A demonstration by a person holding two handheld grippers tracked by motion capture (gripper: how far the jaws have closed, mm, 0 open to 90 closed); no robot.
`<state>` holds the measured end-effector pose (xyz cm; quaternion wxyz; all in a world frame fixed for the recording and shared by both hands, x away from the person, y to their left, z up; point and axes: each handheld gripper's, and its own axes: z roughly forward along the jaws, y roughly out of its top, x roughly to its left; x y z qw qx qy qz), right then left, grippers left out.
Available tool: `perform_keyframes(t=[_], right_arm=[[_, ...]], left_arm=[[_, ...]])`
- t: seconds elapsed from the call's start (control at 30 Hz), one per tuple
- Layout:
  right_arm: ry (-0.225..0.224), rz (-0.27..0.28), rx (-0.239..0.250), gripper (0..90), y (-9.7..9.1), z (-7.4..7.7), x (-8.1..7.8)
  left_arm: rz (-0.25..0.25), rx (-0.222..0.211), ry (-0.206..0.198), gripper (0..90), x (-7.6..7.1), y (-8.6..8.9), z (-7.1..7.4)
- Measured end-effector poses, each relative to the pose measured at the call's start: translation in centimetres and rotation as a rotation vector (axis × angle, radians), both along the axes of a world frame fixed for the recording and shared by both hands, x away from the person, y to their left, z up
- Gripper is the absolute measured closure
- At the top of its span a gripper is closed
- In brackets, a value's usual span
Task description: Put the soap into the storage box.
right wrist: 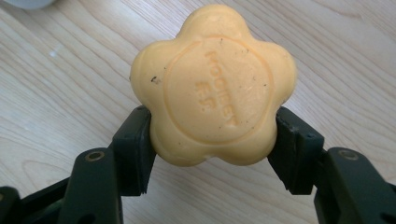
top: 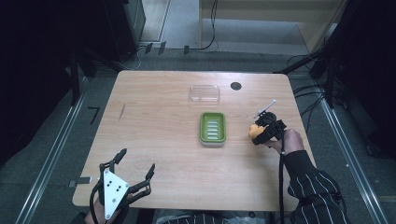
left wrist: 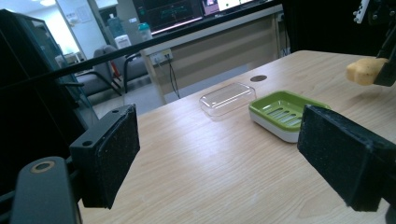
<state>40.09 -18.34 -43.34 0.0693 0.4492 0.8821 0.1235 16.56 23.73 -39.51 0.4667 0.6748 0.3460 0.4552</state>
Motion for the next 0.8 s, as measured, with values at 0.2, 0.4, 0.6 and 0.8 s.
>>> perform_keyframes(t=[0.2, 0.4, 0.6, 0.8], right_arm=[[-0.016, 0.026, 0.013, 39.7, 1.1, 0.7, 0.4], [-0.026, 0.047, 0.039, 39.7, 2.1, 1.3, 0.6], [-0.043, 0.078, 0.037, 39.7, 2.9, 1.7, 0.8], [-0.062, 0.082, 0.044, 39.7, 3.6, 2.2, 0.9]], left_arm=[[0.012, 0.002, 0.003, 13.0, -0.1, 0.1, 0.0], [0.016, 0.003, 0.005, 13.0, -0.3, 0.2, 0.0], [0.015, 0.004, 0.006, 13.0, -0.2, 0.2, 0.0], [0.016, 0.002, 0.008, 13.0, -0.2, 0.2, 0.0]])
